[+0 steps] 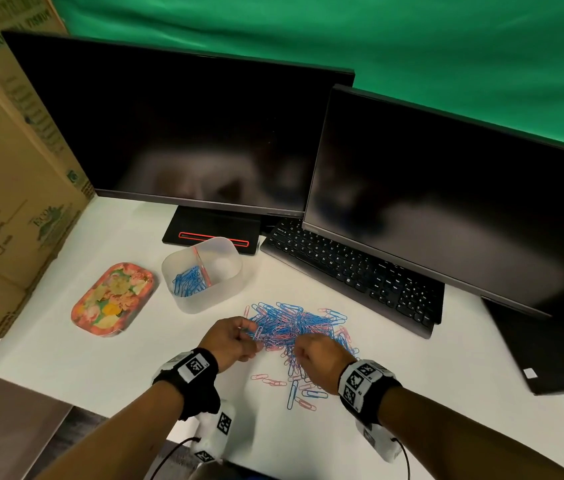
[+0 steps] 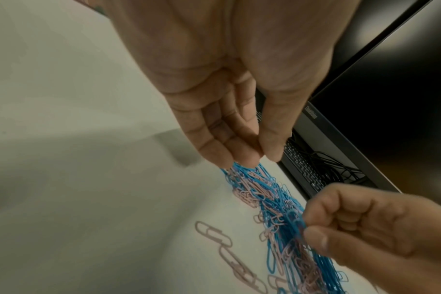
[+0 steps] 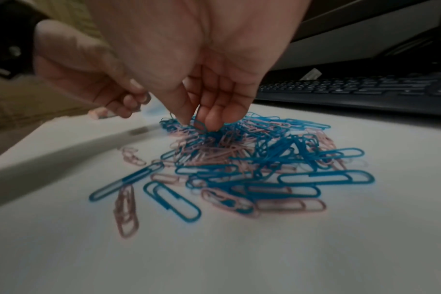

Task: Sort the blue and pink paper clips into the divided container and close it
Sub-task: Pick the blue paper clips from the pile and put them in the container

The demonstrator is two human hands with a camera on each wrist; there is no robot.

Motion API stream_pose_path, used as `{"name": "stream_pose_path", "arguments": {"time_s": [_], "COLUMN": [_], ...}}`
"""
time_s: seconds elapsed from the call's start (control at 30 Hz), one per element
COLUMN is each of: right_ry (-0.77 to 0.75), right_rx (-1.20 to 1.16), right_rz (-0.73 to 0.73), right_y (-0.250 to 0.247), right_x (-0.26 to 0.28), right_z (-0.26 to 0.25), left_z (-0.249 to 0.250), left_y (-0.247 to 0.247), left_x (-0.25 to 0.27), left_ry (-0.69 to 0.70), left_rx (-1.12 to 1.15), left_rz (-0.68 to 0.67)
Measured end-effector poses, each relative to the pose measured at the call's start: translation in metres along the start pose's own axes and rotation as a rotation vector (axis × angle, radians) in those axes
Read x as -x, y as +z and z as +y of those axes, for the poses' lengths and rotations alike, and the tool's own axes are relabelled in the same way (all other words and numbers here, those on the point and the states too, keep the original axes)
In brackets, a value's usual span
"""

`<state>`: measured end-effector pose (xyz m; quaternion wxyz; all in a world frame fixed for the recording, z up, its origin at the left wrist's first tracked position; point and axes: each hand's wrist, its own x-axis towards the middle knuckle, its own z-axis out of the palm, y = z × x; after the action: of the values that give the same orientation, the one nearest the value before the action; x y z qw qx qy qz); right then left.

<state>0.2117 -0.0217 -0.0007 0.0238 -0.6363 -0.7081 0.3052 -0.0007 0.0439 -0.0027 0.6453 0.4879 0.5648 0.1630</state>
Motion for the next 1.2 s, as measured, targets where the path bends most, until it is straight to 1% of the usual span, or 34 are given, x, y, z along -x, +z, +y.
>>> {"name": "stream_pose_path", "arguments": {"time_s": [0.07,0.2,0.27,0.4,0.47,0.5,0.6,0.73,0.77,0.83,0.93,1.03,1.1,1.17,1.2], "right_ry": [0.069,0.12,0.192,0.372,0.409,0.406,0.375,0.37,0.379,0.407,0.424,0.5,0.518,0.517,0.508], "right_rx": [-0.102,-0.298,-0.453,-0.779,-0.932,-0.972,-0.997,-0.989,-0.973,-0.97,-1.075,-1.256,-1.343,-1.365,-1.34], "right_rz": [0.014,0.023,0.035,0.01,-0.008,-0.018,-0.025,-0.014,-0.003,0.012,-0.004,-0.038,-0.091,-0.161,-0.19], "right_y": [-0.002,-0.004,-0.003,-0.01,-0.016,-0.02,-0.022,-0.019,-0.018,-0.017,-0.017,-0.018,-0.019,-0.018,-0.018], "right_x": [-0.003,-0.013,-0.018,-0.029,-0.03,-0.03,-0.03,-0.031,-0.03,-0.029,-0.025,-0.021,-0.018,-0.016,-0.014], "right_z": [0.003,0.006,0.005,-0.003,-0.011,-0.015,-0.021,-0.019,-0.018,-0.016,-0.013,-0.009,-0.008,-0.007,-0.008], "left_z": [-0.001,-0.001,0.0,0.003,0.004,0.006,0.007,0.011,0.013,0.016,0.018,0.019,0.022,0.024,0.022], "left_y": [-0.001,0.002,0.004,0.009,0.01,0.01,0.01,0.011,0.012,0.011,0.009,0.007,0.007,0.005,0.002], "left_x": [-0.001,-0.002,-0.003,-0.004,-0.003,-0.002,-0.002,-0.005,-0.005,-0.006,-0.007,-0.007,-0.004,-0.004,-0.006], "left_ry": [-0.008,-0.021,-0.025,-0.023,-0.005,0.007,0.014,0.017,0.014,-0.014,-0.082,-0.148,-0.17,-0.184,-0.181], "left_rx": [0.002,0.045,0.062,0.091,0.092,0.104,0.152,0.133,0.168,0.313,0.526,0.665,0.715,0.707,0.666], "left_rz": [-0.008,-0.032,-0.02,0.005,0.008,0.012,0.031,0.075,0.097,0.12,0.115,0.119,0.1,0.1,0.11]}}
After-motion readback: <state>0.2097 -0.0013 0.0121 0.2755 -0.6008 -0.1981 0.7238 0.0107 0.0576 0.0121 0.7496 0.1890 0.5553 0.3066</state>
